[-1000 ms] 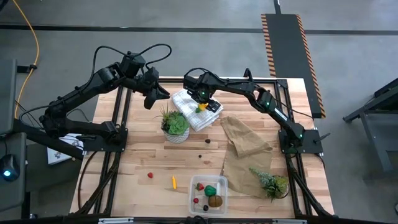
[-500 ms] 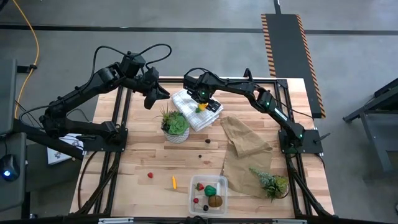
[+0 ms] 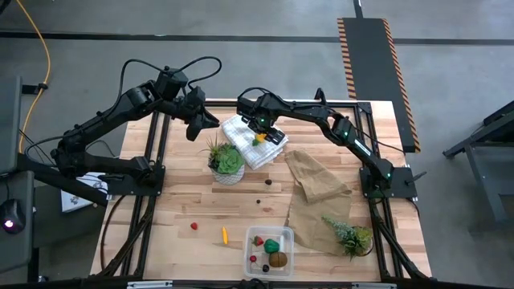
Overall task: Pick and placing Produce into tupperware
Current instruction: Put the yellow pineapple into the transparent bin
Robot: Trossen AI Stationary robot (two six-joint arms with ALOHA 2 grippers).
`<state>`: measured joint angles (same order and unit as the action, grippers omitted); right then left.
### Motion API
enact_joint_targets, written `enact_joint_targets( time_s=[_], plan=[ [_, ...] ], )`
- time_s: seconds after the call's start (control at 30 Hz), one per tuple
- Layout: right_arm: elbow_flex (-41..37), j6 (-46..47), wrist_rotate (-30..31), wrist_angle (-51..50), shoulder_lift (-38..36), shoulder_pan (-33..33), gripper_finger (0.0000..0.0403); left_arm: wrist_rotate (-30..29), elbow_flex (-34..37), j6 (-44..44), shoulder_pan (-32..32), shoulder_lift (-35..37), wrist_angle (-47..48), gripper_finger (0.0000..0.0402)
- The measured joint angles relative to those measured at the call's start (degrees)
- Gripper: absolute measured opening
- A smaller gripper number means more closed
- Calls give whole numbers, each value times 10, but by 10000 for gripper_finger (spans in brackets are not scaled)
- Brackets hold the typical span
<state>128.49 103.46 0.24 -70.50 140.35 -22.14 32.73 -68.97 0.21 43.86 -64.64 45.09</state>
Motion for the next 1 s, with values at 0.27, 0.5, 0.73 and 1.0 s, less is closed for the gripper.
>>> enact_joint_targets(
  time_s=[0.27, 0.5, 0.73, 1.0],
  plan=[
    [0, -4, 2, 0, 0, 0, 196, 0, 0, 0, 0, 0, 0, 76],
    [0, -19, 2, 0, 0, 0, 195, 0, 0, 0, 0, 0, 0, 76],
    [0, -19, 2, 0, 0, 0, 195, 0, 0, 0, 0, 0, 0, 76],
    [0, -19, 11, 0, 0, 0, 195, -3, 0, 0, 0, 0, 0, 76]
  ],
)
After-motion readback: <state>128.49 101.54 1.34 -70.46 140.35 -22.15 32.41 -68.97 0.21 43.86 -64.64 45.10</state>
